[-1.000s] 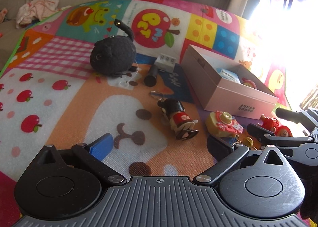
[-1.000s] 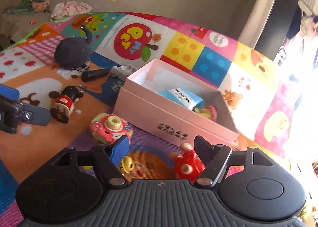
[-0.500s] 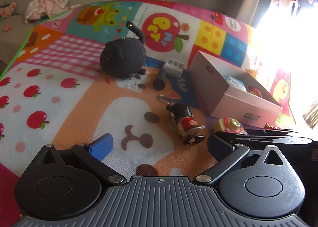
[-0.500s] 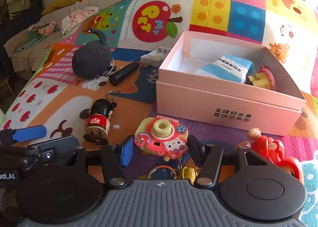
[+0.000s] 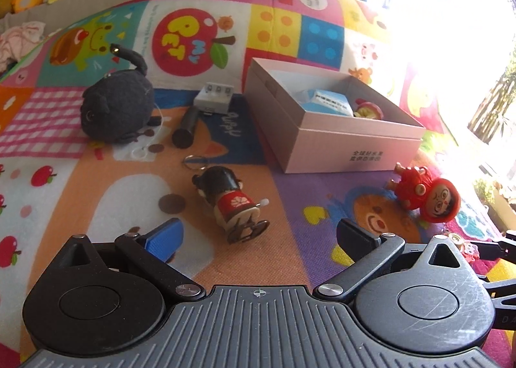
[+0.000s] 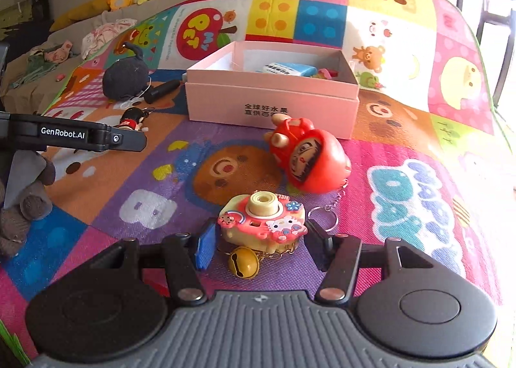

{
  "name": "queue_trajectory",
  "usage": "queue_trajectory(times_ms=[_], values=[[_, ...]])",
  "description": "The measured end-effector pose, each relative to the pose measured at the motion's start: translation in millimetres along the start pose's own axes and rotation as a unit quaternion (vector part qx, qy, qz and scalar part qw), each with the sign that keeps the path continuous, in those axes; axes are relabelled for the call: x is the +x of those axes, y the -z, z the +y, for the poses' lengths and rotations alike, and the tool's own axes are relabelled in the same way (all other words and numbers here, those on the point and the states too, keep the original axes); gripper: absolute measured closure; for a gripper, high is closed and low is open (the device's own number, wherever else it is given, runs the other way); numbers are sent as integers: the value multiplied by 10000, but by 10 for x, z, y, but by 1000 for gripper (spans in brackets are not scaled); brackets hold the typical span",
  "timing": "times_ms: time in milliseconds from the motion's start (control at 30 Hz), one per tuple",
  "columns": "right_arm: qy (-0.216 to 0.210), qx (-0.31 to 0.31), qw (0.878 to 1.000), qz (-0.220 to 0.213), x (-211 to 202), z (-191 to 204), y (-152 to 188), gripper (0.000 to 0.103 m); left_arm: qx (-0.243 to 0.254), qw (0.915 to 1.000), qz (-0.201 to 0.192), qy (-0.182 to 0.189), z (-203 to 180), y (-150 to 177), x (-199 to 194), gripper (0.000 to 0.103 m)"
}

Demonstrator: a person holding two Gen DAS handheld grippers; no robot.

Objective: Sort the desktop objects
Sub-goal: 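Grasp the small black-red figurine with left tool while right tool holds the pink keychain toy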

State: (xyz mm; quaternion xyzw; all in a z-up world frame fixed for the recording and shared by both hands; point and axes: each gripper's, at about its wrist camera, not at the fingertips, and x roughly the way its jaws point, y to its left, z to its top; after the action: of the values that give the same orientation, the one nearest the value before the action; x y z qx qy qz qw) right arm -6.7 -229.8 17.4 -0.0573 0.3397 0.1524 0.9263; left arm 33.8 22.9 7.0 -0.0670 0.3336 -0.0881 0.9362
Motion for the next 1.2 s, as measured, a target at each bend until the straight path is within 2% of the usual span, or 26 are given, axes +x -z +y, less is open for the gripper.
queue_trajectory(times_ms=[100,167,233,267,300,400,467,667,733,833,1000,1067,1100,1167,1200], values=[[1,166,9998,-51,28,-49,33,45,14,9991,251,332,-103,-24,117,0],[-22,192,9998,-65,31,-56,33,44,40,9962,338,799,-167,-20,102,0],[-55,202,9998,-67,33,-59,37,42,178,9921,355,1193,-221,-12,44,0],[-73,194,9998,-61,34,-56,38,40,324,9917,265,1219,-254,-6,-8,0],[-78,182,9998,-59,35,-50,38,38,449,9926,166,1120,-266,-3,-41,0],[-76,175,9998,-63,33,-40,40,36,852,9956,-147,369,-239,-26,-79,0],[-79,179,9998,-54,33,-36,44,34,979,9951,-154,64,-168,-59,-27,0],[-14,84,10000,-19,48,0,39,30,1294,9913,5,-247,-2,-201,288,0],[5,78,10000,-2,54,0,36,28,1293,9914,28,-178,26,-238,361,0],[13,71,10000,14,59,5,34,27,1176,9922,210,347,39,-237,374,0],[12,47,10000,35,67,14,26,24,1465,9832,367,1021,-105,-61,231,0],[22,46,10000,37,66,15,25,23,1528,9832,296,949,-150,-26,197,0],[30,49,10000,39,68,14,24,23,1493,9857,239,749,-174,-26,193,0],[40,51,10000,39,68,16,23,22,1253,9909,185,460,-175,-64,209,0],[45,48,10000,37,67,19,23,22,1127,9925,183,433,-174,-85,222,0]])
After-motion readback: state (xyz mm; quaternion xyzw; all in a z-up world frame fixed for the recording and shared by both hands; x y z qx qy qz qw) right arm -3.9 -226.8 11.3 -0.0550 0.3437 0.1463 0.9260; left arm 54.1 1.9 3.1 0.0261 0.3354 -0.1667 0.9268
